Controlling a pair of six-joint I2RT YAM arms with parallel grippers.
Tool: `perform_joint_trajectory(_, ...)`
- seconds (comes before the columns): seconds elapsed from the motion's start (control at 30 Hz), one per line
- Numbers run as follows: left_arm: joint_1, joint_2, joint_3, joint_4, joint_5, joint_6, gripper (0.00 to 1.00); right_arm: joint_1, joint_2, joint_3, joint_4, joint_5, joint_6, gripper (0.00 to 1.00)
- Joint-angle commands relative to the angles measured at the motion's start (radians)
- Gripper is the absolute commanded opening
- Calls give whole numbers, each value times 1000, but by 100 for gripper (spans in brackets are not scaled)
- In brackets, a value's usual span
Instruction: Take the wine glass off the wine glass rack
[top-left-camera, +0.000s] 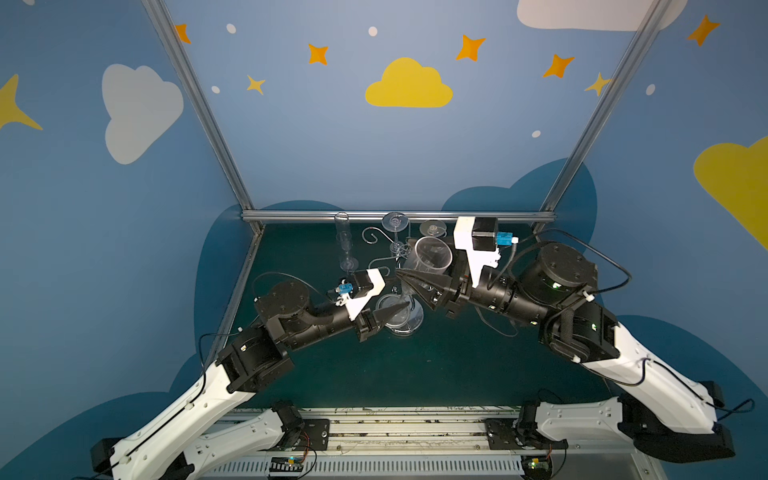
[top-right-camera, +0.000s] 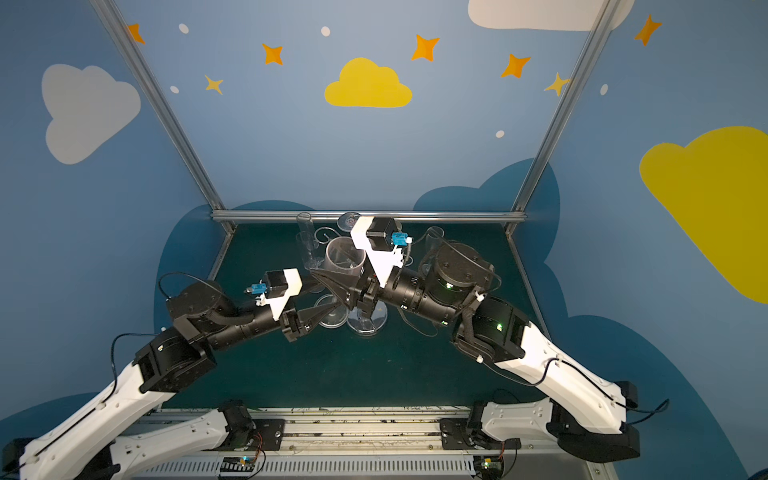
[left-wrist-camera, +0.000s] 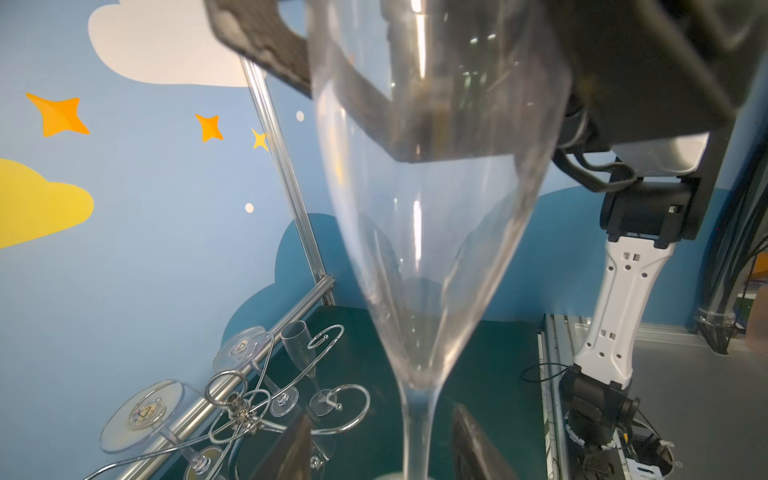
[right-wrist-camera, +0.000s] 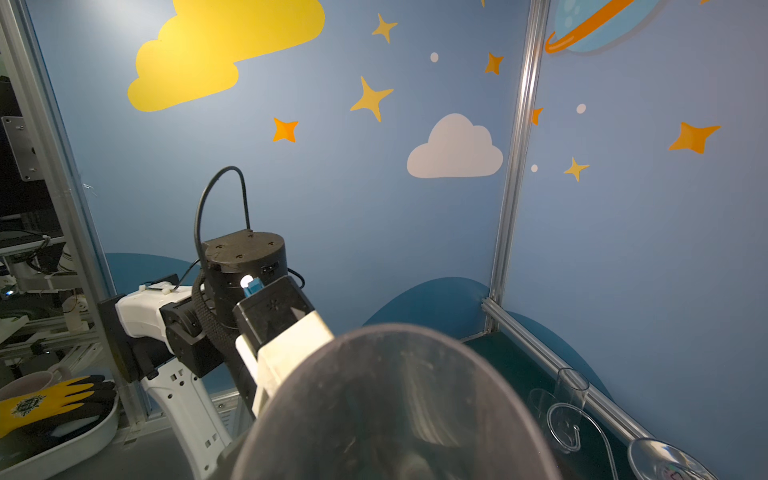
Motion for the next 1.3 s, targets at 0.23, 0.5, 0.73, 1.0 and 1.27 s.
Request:
perform_joint_trajectory(0.23,-2,-207,-133,-4,-219,-83,57,-10,-141,-9,-95,194,-160,40)
perform_joint_trajectory(0.5,-2,-311,-192,-43,-339,-91,57,-22,-283,-112,-166,467,-312,39)
perform_joint_trajectory(0.73,-1,-322,-208,-25,-381,-89,58,-74,-404,-304,-118,649,-370,37)
perform_joint_trajectory(1.0,-1,-282,-202,17,-406,-86,58,-381,-406,-532,-69,470,-218,36)
perform_joint_trajectory(1.27,-1,-269,-196,40,-512,-53,57,-782,-323,-808,226,75,-7,35)
